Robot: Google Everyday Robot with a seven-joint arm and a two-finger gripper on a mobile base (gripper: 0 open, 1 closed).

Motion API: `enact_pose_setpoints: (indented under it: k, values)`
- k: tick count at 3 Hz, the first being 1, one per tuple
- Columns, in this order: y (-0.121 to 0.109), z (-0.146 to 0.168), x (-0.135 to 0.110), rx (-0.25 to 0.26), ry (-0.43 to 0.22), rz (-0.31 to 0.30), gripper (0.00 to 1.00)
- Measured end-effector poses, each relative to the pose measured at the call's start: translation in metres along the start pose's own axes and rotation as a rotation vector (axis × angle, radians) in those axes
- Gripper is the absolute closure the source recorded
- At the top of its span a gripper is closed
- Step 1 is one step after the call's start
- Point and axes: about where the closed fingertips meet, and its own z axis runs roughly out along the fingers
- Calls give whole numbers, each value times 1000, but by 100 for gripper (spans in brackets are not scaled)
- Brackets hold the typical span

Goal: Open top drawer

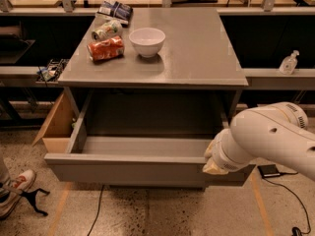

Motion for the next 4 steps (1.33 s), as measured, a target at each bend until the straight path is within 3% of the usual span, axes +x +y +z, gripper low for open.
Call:
enact_pose_setpoints:
  k: [1,2,4]
  values:
    - [-8,-8,4,11,-15,11,12]
    - [-17,-29,15,52,-16,35,0]
    - [-62,-95,67,158,52,88,0]
